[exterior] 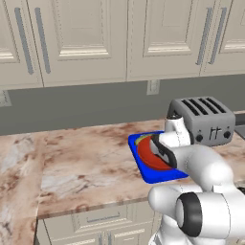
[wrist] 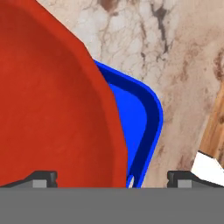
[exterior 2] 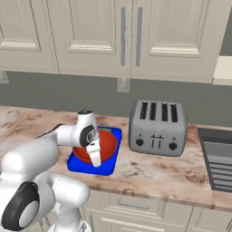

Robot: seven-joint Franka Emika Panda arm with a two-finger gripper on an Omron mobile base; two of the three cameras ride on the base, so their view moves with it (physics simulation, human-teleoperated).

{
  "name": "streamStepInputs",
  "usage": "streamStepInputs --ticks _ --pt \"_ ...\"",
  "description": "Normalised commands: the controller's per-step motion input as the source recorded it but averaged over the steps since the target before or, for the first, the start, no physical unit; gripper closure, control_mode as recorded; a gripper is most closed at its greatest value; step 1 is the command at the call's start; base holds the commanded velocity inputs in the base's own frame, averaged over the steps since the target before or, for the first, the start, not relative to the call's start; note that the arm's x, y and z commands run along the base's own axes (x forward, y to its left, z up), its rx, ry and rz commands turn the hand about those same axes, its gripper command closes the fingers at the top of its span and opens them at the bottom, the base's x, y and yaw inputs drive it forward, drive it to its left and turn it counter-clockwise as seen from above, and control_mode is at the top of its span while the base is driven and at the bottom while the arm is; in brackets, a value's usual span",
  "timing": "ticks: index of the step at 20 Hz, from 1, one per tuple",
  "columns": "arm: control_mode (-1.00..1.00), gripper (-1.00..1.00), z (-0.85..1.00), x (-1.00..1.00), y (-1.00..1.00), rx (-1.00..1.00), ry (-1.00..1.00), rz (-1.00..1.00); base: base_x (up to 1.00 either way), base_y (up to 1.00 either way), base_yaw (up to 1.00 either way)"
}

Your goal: Place the two vegetables and bowl onto the tray for setting up a vegetable dip station.

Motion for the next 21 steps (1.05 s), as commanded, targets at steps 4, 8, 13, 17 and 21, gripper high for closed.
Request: streamStepInputs --ticks 4,8,13,17,21 --pt "-1.0 -1.0 0.14 -0.38 -0.35 0.0 0.0 0.0 0.0 0.0 0.0" --pt "-1.0 -1.0 0.43 -0.31 -0.05 0.0 -0.01 0.0 0.0 0.0 0.0" --pt "-1.0 -1.0 0.49 -0.17 0.04 0.0 0.0 0.0 0.0 0.0 0.0" --pt "-1.0 -1.0 0.52 -0.37 0.0 0.0 0.0 0.0 0.0 0.0 0.0" --pt "-1.0 -1.0 0.47 -0.53 0.0 0.0 0.0 0.0 0.0 0.0 0.0"
